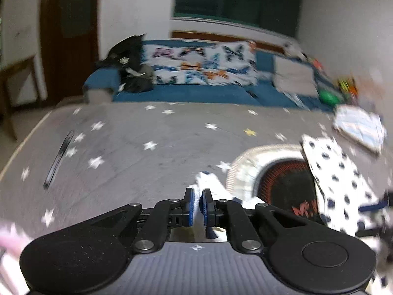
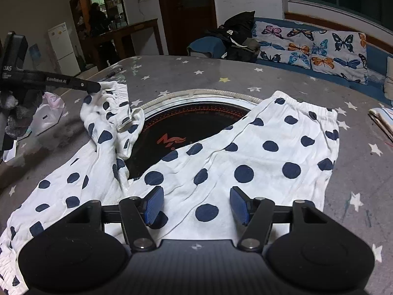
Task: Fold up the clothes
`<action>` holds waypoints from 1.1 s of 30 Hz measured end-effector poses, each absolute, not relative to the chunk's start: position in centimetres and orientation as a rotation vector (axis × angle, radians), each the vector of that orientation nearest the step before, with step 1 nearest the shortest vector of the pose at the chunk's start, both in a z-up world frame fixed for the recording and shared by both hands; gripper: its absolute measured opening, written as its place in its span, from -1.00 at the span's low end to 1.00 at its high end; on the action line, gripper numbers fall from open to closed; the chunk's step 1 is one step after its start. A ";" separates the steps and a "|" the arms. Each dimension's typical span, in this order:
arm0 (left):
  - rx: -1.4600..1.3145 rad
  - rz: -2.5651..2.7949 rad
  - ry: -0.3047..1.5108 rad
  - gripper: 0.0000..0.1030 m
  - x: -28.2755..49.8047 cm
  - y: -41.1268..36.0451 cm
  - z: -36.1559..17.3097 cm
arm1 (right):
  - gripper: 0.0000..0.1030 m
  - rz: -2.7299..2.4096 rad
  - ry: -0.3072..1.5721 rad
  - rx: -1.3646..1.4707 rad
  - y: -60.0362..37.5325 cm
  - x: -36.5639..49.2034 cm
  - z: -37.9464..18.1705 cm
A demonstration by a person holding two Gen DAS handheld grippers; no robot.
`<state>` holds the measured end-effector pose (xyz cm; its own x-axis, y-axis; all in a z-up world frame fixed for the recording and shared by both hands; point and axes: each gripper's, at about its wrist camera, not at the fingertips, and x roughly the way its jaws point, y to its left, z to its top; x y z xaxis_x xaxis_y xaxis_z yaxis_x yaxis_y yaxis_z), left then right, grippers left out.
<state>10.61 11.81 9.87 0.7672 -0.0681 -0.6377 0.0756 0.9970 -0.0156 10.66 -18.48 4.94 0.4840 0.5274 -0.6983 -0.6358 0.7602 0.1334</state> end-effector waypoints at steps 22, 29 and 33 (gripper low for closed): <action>0.219 -0.178 0.779 -0.09 11.7 4.6 6.8 | 0.42 0.712 0.810 -0.130 -19.3 10.4 4.5; 0.209 -0.141 0.835 -0.52 12.9 4.5 5.6 | 0.53 0.716 0.808 -0.117 -19.4 10.6 4.4; 0.170 -0.127 0.809 -0.75 13.9 5.3 6.2 | 0.69 0.722 0.812 -0.120 -19.4 10.6 4.3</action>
